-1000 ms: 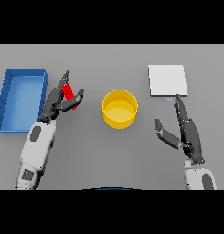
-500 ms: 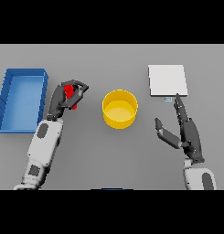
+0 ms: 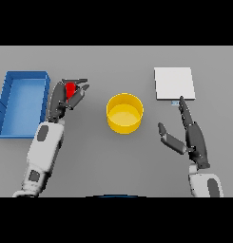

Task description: Pick up the red beaker and tilt it to pour out 1 green nut into yellow bowl. Pick up the yellow bowl and place it on the metallic measuring scale.

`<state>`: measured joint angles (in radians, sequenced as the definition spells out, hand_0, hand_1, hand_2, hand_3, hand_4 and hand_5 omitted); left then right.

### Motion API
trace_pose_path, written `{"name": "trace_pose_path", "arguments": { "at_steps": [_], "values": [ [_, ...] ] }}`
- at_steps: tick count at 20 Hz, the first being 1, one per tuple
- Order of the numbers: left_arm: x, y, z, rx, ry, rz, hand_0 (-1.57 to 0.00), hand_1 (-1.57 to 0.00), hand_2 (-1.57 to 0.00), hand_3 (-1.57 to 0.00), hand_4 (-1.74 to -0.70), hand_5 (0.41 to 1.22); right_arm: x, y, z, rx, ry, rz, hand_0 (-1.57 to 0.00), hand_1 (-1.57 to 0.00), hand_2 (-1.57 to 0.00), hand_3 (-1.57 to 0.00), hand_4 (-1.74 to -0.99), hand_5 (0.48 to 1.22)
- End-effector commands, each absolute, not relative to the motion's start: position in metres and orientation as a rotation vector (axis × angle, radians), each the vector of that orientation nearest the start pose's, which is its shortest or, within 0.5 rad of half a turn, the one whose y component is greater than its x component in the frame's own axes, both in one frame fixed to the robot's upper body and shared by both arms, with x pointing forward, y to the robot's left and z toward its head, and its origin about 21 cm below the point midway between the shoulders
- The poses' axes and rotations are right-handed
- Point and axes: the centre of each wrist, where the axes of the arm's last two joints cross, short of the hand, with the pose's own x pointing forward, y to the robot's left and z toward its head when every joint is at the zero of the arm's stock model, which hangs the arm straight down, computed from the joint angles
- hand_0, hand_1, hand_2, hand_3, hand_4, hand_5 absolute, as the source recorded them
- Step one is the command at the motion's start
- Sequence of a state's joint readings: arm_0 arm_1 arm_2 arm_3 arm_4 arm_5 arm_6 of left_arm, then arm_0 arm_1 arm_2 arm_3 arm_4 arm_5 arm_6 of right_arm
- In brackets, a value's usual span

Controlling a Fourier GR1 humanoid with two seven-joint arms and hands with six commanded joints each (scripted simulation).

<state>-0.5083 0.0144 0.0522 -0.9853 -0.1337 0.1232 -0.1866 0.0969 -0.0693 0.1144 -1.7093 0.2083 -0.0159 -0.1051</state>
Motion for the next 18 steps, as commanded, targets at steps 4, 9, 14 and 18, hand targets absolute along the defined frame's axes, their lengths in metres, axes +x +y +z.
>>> {"name": "trace_pose_path", "arguments": {
  "at_steps": [4,9,14,18],
  "values": [
    [0.365,0.175,0.029,0.153,-1.714,-0.283,-1.55,-1.55,-1.55,-1.55,-1.72,1.101,0.226,-0.224,0.015,-0.167,-1.735,0.279,0.00,0.00,0.00,0.00,-1.245,0.673],
    [0.367,0.166,0.057,0.286,-1.675,-0.673,-1.56,-1.56,-1.56,-1.56,-1.73,1.119,0.220,-0.222,0.014,-0.193,-1.721,0.293,0.00,0.00,0.00,0.00,-1.243,0.694],
    [0.367,0.161,0.065,0.348,-1.651,-0.825,-1.56,-1.56,-1.56,-1.56,-1.73,1.112,0.220,-0.222,0.016,-0.181,-1.703,0.286,0.00,0.00,0.00,0.00,-1.248,0.711],
    [0.375,0.141,0.078,0.550,-1.634,-1.177,-1.57,-1.57,-1.57,-1.57,-1.74,1.137,0.221,-0.221,0.015,-0.172,-1.711,0.297,0.00,0.00,0.00,0.00,-1.266,0.720]
  ]
}}
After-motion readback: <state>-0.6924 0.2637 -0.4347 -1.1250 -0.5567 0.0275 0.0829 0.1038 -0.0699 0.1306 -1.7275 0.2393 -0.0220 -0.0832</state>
